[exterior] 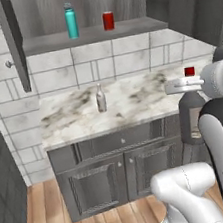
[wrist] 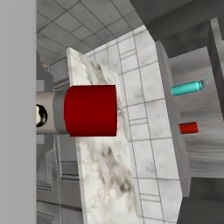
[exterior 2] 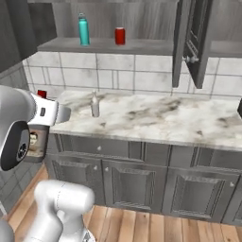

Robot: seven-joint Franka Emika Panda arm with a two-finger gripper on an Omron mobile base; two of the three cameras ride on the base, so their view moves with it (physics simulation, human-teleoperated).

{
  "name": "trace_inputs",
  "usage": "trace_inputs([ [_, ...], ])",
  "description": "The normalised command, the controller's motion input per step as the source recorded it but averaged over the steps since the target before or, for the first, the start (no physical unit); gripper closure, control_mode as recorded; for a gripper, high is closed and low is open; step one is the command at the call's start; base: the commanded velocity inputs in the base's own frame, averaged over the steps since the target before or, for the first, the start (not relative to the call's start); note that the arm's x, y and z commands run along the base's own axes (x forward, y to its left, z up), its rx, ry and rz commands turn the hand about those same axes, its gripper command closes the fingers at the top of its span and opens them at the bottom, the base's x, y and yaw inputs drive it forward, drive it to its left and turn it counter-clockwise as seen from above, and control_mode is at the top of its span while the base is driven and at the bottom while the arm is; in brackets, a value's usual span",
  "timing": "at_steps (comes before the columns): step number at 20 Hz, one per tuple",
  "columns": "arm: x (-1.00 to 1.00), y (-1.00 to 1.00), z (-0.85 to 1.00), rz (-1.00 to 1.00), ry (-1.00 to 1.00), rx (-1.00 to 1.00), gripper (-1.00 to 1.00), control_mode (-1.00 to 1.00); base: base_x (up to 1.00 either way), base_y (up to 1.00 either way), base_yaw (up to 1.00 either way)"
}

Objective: Sort all alcoholic drinks to one cabinet, and non-alcoholic drinks to the other.

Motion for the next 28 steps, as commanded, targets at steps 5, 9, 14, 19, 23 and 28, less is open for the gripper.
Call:
trace_inputs([
  [5,0.0,0.0,0.0,0.0,0.0,0.0,1.0,1.0,-0.5,-0.41,-0.05],
  [9,0.0,0.0,0.0,0.0,0.0,0.0,1.0,1.0,0.0,-0.94,0.0],
  [14,0.0,0.0,0.0,0.0,0.0,0.0,1.0,1.0,0.05,-1.0,0.0],
  [19,0.0,0.0,0.0,0.0,0.0,0.0,1.0,1.0,0.06,-0.92,0.0],
  [23,0.0,0.0,0.0,0.0,0.0,0.0,1.0,1.0,0.25,-0.81,0.0],
  [28,0.0,0.0,0.0,0.0,0.0,0.0,1.0,1.0,0.54,-0.56,0.0],
])
